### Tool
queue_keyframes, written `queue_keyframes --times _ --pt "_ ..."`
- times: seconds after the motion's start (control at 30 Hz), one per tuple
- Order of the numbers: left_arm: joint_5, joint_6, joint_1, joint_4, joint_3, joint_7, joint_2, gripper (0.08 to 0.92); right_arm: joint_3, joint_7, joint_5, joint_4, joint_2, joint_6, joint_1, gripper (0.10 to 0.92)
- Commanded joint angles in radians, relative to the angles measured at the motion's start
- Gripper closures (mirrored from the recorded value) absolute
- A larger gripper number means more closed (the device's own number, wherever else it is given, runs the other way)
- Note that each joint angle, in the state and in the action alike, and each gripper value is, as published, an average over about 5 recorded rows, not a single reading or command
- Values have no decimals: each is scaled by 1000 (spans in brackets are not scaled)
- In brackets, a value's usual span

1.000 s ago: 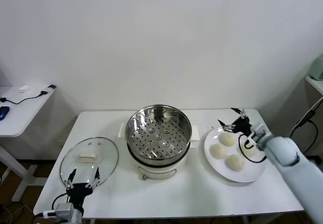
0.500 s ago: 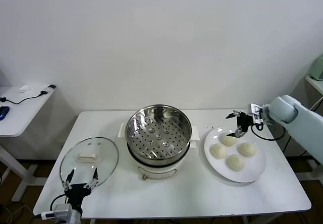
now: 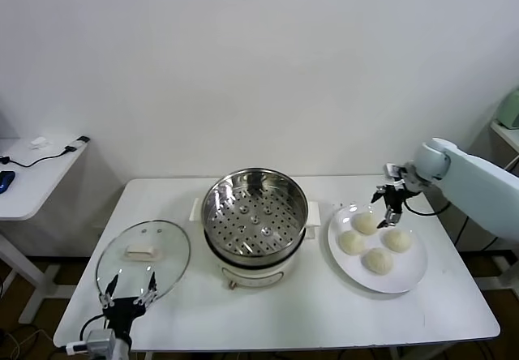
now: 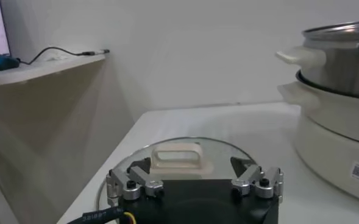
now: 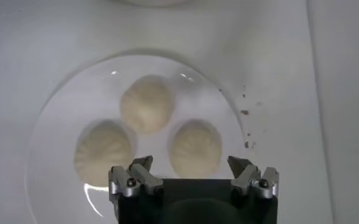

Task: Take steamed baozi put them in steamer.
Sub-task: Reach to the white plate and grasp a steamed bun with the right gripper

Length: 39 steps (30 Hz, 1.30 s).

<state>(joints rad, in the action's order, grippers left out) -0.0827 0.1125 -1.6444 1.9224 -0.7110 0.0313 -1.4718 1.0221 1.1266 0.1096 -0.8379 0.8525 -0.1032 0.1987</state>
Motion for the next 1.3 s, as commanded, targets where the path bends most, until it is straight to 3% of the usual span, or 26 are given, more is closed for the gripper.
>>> queue_keyframes --times 0.03,0.5,0.7,0.93,1.3 --pt "1 -1 -1 -5 1 0 -1 177 2 8 -79 171 114 16 -33 203" --pt "21 -9 3 -22 2 1 -9 177 -110 -38 -148 292 195 49 -104 203" --pt "25 -9 -1 -15 -1 3 -8 177 -114 -39 -163 265 181 42 -108 217" --pt "26 -13 -4 -10 -2 5 -7 177 -138 -65 -147 208 157 47 -120 302" --pt "50 -35 -18 -3 6 9 -18 177 -137 -50 -170 84 86 122 -61 334"
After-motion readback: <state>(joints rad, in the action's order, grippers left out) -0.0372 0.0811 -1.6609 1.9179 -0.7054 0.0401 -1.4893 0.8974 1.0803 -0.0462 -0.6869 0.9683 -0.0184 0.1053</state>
